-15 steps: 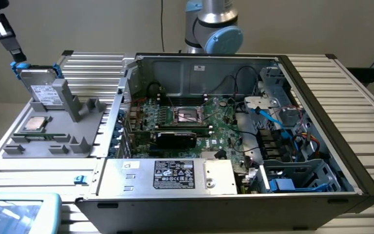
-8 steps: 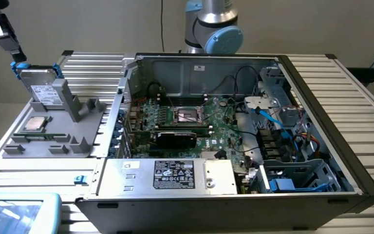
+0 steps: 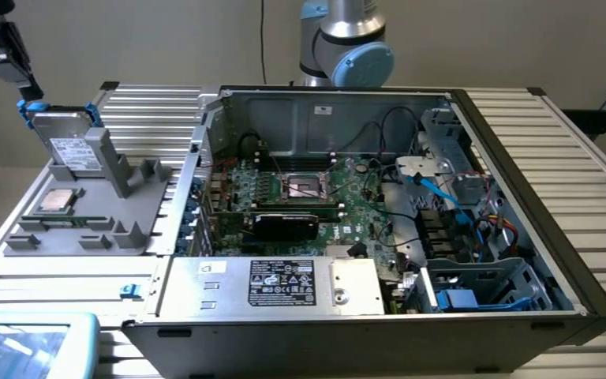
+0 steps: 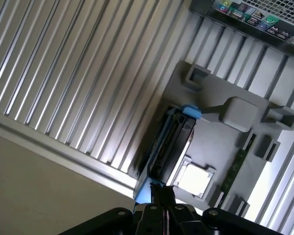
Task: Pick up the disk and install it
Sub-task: 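Pick up the disk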
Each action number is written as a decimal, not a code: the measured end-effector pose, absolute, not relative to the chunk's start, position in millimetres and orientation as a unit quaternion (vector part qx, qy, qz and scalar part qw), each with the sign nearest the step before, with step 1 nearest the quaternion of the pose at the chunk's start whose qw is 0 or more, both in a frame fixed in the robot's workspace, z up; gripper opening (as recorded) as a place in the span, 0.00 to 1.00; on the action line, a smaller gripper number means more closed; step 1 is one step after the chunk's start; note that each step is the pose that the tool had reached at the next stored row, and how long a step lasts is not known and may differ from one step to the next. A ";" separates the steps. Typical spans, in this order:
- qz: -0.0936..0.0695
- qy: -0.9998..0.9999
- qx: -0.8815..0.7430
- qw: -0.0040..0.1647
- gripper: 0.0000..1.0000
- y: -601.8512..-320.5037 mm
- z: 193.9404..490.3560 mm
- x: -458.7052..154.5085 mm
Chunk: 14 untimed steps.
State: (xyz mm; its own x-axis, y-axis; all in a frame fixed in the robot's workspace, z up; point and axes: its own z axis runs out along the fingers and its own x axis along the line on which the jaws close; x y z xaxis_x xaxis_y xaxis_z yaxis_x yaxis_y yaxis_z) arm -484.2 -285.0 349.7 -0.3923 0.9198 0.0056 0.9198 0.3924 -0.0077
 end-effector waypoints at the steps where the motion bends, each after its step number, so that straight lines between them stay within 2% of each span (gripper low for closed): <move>1: 0.002 -0.830 -0.557 0.004 0.11 -285.0 349.7 -484.2; 14: 0.001 -0.773 -0.634 0.005 0.11 -285.0 349.7 -484.2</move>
